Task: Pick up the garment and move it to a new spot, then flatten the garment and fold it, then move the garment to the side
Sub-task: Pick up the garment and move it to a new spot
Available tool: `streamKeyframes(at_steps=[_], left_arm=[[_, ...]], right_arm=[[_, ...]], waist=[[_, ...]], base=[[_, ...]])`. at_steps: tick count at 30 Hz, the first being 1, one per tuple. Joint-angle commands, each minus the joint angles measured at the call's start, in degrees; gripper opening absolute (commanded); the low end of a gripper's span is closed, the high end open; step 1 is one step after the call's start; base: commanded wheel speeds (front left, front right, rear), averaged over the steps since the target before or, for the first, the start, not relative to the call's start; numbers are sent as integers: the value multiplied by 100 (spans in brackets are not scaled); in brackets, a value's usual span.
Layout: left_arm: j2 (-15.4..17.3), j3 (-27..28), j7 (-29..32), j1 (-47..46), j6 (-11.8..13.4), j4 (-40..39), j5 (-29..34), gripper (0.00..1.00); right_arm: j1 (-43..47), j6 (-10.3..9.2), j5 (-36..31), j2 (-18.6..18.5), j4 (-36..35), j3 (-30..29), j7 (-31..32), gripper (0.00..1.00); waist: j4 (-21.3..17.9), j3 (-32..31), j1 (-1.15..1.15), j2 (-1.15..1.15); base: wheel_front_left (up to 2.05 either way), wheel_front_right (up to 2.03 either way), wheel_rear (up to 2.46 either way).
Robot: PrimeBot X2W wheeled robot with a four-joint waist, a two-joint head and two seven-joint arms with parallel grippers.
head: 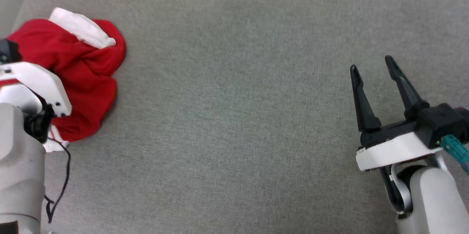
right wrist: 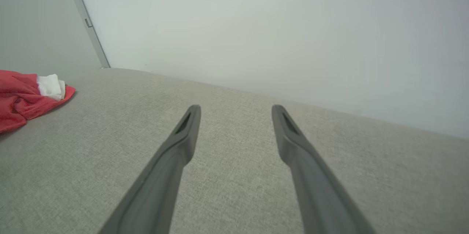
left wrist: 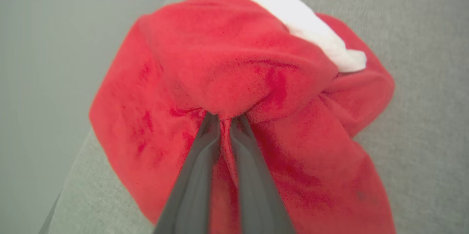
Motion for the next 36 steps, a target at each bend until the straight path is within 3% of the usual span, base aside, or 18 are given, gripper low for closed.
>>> streamKeyframes(at_steps=[1,7,11,15,27,36], left_arm=[[58,-5,-194,-39,52,-64,50,0],[8,-129,-1598,-116,187,-329,241,0],[-126,-297,-2322,-80,250,-587,388,0],[-413,-480,-2658,113,239,-935,434,0],[-1697,-1335,-2754,1544,89,-2439,317,0],[-1983,-2616,-2161,2711,-79,-2847,176,0]], right_arm=[[96,-1,42,31,31,-10,-43,100],[410,-1,112,137,206,-98,-144,100],[705,-1,159,196,263,-174,-172,100],[924,-1,236,205,258,-218,-152,100],[1449,-1,375,210,12,-355,50,100],[1558,-1,503,210,-101,-374,53,100]], waist=[[49,-285,-1,0],[-5,-1002,-1,0],[-246,-1485,-1,0],[-584,-1808,-1,0],[-1754,-2152,-1,0],[-1999,-1822,-1,0]], base=[[0,0,0],[0,0,0],[0,0,0],[0,0,0],[0,0,0],[0,0,0]])
